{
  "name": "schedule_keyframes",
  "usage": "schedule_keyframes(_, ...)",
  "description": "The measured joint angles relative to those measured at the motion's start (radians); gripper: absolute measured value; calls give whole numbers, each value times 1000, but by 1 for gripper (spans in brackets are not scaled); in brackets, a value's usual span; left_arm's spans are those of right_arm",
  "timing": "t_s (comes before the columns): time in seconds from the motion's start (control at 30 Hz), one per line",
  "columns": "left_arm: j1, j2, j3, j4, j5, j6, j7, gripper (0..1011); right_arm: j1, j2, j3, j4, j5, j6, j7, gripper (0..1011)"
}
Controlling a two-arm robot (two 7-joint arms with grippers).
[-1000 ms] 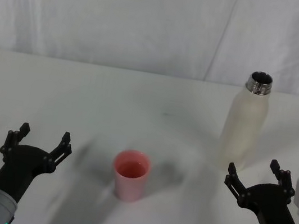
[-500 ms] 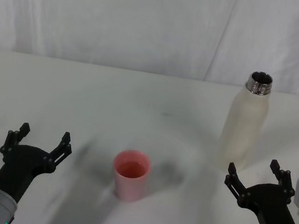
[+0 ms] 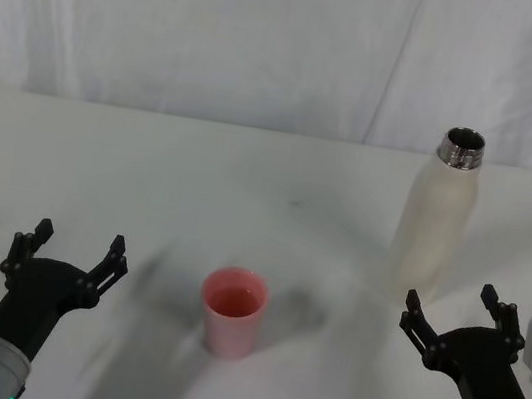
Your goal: Grasp the thermos with one hand and pour water into the cup lid.
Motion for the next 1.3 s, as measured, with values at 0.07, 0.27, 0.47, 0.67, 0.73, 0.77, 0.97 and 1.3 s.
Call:
schedule_keyframes(0.07,0,0,0,0,0,0,0,1001,0,-2,5,-1,0,0,11,1002)
schedule_keyframes(0.27,0,0,0,0,0,0,0,1001,4,-8,20,-8,7,5,49,1002)
schedule_keyframes(0.47,0,0,0,0,0,0,0,1001,17,-17,38,-9,22,28,94,1002)
schedule_keyframes(0.67,0,0,0,0,0,0,0,1001,41,-28,54,0,40,62,137,1002)
schedule_keyframes(0.73,0,0,0,0,0,0,0,1001,50,-31,59,6,46,71,147,1002)
schedule_keyframes(0.77,0,0,0,0,0,0,0,1001,60,-33,62,13,51,79,154,1002)
schedule_keyframes(0.97,0,0,0,0,0,0,0,1001,98,-41,72,46,64,98,171,1002)
schedule_keyframes(1.3,0,0,0,0,0,0,0,1001,162,-55,82,116,88,117,187,1002)
